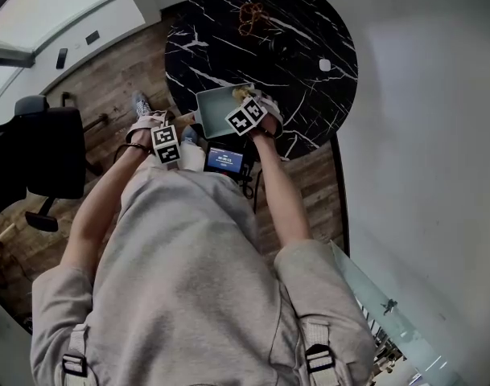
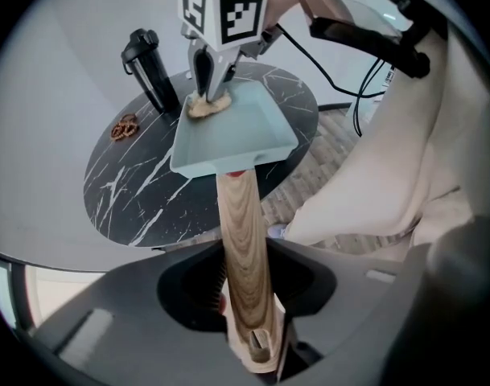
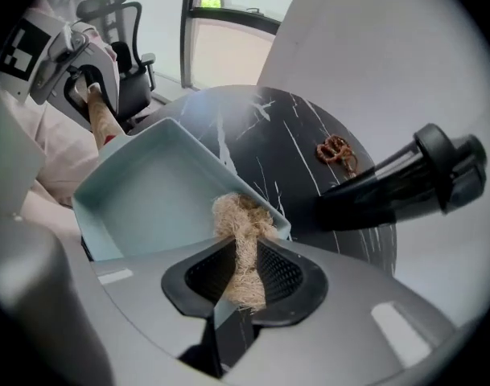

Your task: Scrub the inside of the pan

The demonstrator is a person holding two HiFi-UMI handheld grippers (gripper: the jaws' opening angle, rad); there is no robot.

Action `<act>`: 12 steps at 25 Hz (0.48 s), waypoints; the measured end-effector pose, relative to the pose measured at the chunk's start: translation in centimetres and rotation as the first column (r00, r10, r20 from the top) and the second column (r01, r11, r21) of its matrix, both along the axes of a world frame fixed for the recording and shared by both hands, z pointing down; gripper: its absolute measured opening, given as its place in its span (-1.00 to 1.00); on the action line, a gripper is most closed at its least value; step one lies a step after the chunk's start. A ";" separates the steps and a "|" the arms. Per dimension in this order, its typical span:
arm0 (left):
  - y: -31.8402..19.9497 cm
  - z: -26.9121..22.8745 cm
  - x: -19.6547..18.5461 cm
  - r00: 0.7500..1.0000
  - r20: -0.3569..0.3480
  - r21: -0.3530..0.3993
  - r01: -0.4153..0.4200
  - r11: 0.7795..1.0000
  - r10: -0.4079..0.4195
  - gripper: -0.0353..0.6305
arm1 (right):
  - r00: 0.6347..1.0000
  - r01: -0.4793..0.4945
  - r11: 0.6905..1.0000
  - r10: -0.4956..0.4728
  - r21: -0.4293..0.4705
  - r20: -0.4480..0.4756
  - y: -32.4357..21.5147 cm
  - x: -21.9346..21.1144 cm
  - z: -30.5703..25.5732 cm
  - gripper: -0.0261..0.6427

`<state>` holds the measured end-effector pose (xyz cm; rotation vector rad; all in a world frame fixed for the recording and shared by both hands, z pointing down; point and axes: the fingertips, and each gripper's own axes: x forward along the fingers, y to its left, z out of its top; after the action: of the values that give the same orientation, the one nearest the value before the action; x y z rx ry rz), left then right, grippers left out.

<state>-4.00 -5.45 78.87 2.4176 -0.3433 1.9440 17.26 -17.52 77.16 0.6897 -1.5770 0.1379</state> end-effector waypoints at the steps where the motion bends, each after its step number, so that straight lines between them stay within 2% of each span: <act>1: 0.0 0.0 0.1 1.000 -0.001 -0.003 0.008 1.000 -0.008 -0.50 | 0.999 0.035 0.999 -0.035 0.014 -0.021 -0.5 -0.1 -0.1 -0.64; 3: 0.1 0.1 0.2 0.999 -0.002 -0.009 0.035 0.999 -0.035 -0.50 | 0.992 0.112 0.993 -0.109 0.045 -0.070 -0.9 -0.3 -0.1 -0.64; 5: 0.0 0.1 0.3 0.998 -0.003 -0.010 0.060 0.998 -0.060 -0.51 | 0.985 0.148 0.987 -0.143 0.055 -0.092 -0.7 -0.2 0.2 -0.64; 12: -0.6 0.1 0.0 0.996 0.005 -0.026 0.091 0.995 -0.091 -0.54 | 0.993 0.108 0.992 -0.112 -0.069 -0.043 1.6 0.2 1.6 -0.64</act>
<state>-4.02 -6.02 78.97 2.3394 -0.4181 1.9032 17.46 -15.89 78.71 0.5487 -1.5548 0.0919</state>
